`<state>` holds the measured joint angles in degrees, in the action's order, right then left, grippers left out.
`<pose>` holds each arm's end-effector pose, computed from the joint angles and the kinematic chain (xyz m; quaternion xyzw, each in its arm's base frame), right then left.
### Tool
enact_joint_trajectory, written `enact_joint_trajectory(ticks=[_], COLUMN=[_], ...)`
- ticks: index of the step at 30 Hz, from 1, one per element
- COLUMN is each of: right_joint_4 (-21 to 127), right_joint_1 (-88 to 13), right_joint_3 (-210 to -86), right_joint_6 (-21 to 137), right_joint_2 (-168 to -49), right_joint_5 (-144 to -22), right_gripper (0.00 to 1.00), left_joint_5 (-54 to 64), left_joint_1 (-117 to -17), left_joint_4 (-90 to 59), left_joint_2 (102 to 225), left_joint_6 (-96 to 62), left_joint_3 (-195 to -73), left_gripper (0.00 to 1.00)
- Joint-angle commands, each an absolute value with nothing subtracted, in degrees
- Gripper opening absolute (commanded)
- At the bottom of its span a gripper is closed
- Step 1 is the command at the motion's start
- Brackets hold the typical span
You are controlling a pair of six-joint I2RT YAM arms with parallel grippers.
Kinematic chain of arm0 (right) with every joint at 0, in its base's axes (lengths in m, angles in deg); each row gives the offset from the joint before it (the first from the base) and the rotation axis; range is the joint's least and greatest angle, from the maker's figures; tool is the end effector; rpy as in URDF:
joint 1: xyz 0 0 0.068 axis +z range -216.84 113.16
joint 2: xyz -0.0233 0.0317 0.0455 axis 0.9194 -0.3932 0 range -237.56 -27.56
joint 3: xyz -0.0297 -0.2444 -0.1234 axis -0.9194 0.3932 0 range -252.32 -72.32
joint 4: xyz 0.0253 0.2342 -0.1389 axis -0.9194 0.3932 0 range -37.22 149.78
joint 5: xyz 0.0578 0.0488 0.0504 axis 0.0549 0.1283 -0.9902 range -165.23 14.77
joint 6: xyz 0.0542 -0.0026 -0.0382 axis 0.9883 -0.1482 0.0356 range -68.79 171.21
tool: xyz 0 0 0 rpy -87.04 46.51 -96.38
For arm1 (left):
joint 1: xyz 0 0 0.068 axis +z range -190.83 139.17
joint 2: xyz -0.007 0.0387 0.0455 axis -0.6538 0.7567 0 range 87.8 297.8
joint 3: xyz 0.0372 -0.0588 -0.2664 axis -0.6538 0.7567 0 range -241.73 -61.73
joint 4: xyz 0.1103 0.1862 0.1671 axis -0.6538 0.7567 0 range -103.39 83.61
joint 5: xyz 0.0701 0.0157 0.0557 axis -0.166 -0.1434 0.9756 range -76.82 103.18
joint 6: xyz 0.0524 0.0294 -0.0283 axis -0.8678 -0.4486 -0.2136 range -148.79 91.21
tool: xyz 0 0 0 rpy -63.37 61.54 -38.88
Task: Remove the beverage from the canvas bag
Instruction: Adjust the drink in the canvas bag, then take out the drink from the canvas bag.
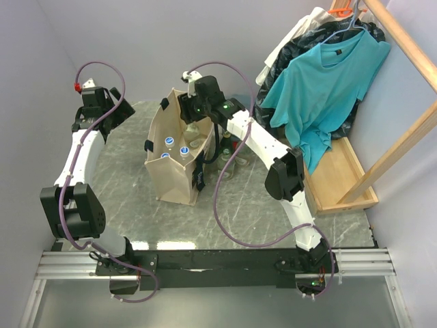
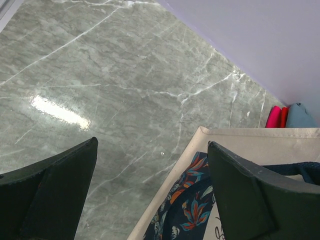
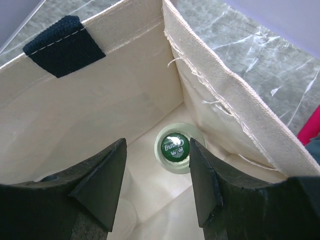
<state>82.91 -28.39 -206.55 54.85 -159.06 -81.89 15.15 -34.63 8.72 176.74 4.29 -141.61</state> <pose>0.4374 0.3551 0.3274 -0.2840 0.8049 0.2326 0.4662 0.3849 0.0435 0.3331 -0.3007 0.8175 -0.0996 0.4810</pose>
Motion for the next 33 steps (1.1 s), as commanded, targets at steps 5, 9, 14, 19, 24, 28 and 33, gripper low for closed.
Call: enact_joint_trajectory(ticks=[5, 9, 14, 19, 24, 28, 33], right_joint_4=[83.28, 84.25, 79.79, 80.28, 80.38, 80.91, 80.82], right_joint_1=[-28.70, -28.70, -28.70, -28.70, -28.70, -28.70, -28.70], right_joint_3=[-207.93, -208.11, -203.46, -205.72, -205.74, -206.09, -206.26], right_joint_6=[55.69, 55.96, 56.13, 56.57, 56.31, 56.05, 55.78], right_joint_2=[-160.45, -161.33, -159.93, -161.23, -161.86, -162.38, -162.73], right_joint_5=[-82.62, -82.79, -82.70, -81.30, -81.74, -80.86, -80.77], right_gripper=[0.60, 0.60, 0.55, 0.56, 0.57, 0.59, 0.59], left_joint_5=[13.70, 13.70, 12.83, 13.00, 13.09, 13.09, 13.09], left_joint_1=[-34.50, -34.41, -34.41, -34.50, -34.50, -34.50, -34.41], left_joint_4=[7.35, 7.26, 7.26, 7.44, 7.52, 7.44, 7.52], left_joint_2=[173.93, 173.67, 173.84, 173.84, 173.67, 173.66, 173.66], left_joint_6=[3.47, 3.56, 3.56, 3.56, 3.47, 3.47, 3.47], left_joint_3=[-140.13, -140.13, -140.13, -140.13, -140.13, -139.95, -139.95], left_gripper=[0.96, 0.96, 0.96, 0.96, 0.96, 0.96, 0.96])
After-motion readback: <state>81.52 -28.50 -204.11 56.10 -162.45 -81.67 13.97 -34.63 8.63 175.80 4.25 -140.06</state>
